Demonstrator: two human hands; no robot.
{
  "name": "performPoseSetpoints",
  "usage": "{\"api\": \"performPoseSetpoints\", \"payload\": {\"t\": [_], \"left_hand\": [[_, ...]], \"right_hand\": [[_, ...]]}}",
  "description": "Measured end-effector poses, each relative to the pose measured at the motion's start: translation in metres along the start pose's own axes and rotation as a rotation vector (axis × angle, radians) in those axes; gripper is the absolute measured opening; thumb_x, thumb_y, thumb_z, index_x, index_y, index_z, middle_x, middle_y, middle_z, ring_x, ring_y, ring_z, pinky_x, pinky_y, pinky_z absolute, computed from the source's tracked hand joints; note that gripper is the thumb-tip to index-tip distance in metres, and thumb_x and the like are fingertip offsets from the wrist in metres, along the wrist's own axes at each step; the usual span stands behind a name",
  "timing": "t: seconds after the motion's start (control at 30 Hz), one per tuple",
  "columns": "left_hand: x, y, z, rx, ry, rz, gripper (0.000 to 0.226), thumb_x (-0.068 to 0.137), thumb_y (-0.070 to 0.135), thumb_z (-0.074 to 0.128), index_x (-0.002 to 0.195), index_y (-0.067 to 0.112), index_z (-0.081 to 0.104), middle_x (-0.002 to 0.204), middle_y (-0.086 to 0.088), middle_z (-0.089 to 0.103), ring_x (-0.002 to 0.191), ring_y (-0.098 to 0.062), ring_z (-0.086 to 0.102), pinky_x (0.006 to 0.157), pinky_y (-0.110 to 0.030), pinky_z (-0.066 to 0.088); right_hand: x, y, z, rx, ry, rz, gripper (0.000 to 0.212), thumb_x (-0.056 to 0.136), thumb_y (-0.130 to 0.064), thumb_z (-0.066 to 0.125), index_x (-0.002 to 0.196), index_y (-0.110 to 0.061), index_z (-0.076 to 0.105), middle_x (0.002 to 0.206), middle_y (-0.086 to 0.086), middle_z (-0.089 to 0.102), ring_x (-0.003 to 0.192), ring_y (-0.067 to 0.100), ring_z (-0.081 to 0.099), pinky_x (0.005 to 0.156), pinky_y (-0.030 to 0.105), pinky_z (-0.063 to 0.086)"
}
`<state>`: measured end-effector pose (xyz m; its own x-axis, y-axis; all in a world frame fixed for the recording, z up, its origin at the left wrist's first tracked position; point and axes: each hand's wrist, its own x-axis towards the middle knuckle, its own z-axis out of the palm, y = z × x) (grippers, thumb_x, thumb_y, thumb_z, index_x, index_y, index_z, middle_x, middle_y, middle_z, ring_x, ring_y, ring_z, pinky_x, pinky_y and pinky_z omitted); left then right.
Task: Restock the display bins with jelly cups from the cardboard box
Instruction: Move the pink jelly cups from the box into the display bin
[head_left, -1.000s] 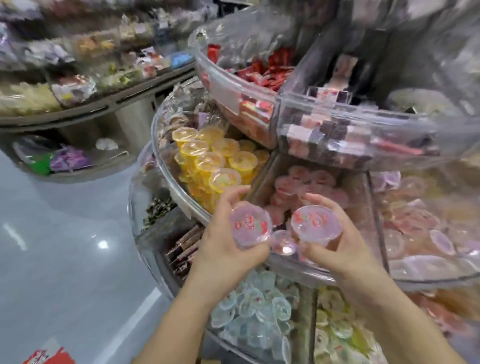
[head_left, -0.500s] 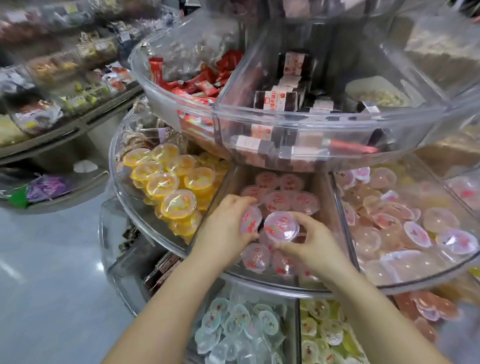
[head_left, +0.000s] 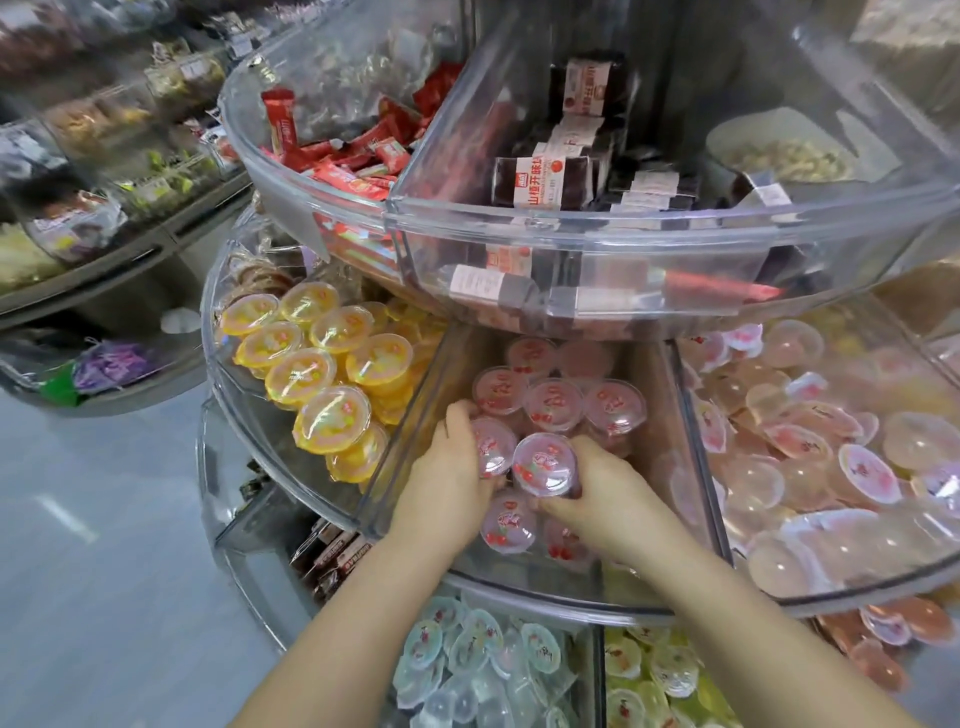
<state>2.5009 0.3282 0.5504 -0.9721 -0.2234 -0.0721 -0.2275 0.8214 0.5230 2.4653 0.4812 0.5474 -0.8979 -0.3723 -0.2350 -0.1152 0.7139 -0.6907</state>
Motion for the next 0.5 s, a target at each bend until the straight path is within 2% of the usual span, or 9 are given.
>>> {"api": "performPoseSetpoints", "payload": {"t": [0.07,0.17,0.23,0.33,0.43,0.5], "left_hand": [[0.000,-0.001,0.000,-0.045,0.012,-0.003,0.053,0.082,0.006,0.058,0.125,0.017,0.029,0.126,-0.011,0.051,0.109,-0.037,0.055,0.084,-0.041,0.047],[0.002,-0.001,-0.002,-0.055,0.014,0.023,0.053,0.081,0.005,0.057,0.128,0.019,0.037,0.126,-0.008,0.054,0.111,-0.031,0.055,0.087,-0.040,0.048],[0.005,0.001,-0.004,-0.026,0.030,0.009,0.056,0.080,0.013,0.064,0.130,0.023,0.039,0.123,-0.006,0.058,0.108,-0.028,0.057,0.085,-0.038,0.049],[0.007,0.003,0.001,0.001,0.044,-0.071,0.063,0.079,0.029,0.069,0.132,0.021,0.035,0.115,-0.010,0.063,0.103,-0.032,0.059,0.080,-0.038,0.050],[0.004,0.002,0.007,-0.015,0.076,-0.132,0.052,0.085,0.019,0.061,0.128,0.012,0.032,0.114,-0.017,0.062,0.103,-0.038,0.059,0.078,-0.040,0.047],[0.004,-0.002,0.008,0.027,0.112,-0.097,0.052,0.086,0.010,0.055,0.132,0.015,0.031,0.111,-0.016,0.064,0.099,-0.037,0.060,0.077,-0.040,0.047]], "right_hand": [[0.002,0.001,-0.003,0.016,-0.018,-0.007,0.046,0.081,-0.033,0.065,0.122,-0.017,0.049,0.119,0.002,0.061,0.108,0.021,0.057,0.088,0.032,0.048],[0.002,0.002,-0.002,0.057,-0.013,0.002,0.042,0.084,-0.029,0.062,0.123,-0.022,0.049,0.119,-0.001,0.060,0.107,0.018,0.057,0.086,0.029,0.047],[0.003,0.004,-0.001,0.105,-0.003,0.028,0.049,0.077,-0.032,0.070,0.120,-0.020,0.051,0.117,-0.002,0.060,0.107,0.018,0.057,0.088,0.032,0.048],[0.004,0.003,-0.001,0.144,0.039,0.065,0.057,0.066,-0.034,0.080,0.112,-0.017,0.053,0.108,-0.003,0.061,0.100,0.016,0.058,0.077,0.026,0.045],[0.003,0.002,-0.002,0.127,0.080,-0.005,0.033,0.070,-0.030,0.076,0.094,-0.026,0.053,0.092,-0.010,0.058,0.091,0.014,0.058,0.064,0.020,0.041],[0.000,0.002,-0.002,0.120,0.103,-0.055,0.026,0.075,-0.028,0.072,0.090,-0.030,0.050,0.087,-0.013,0.054,0.084,0.011,0.055,0.060,0.012,0.037]]}}
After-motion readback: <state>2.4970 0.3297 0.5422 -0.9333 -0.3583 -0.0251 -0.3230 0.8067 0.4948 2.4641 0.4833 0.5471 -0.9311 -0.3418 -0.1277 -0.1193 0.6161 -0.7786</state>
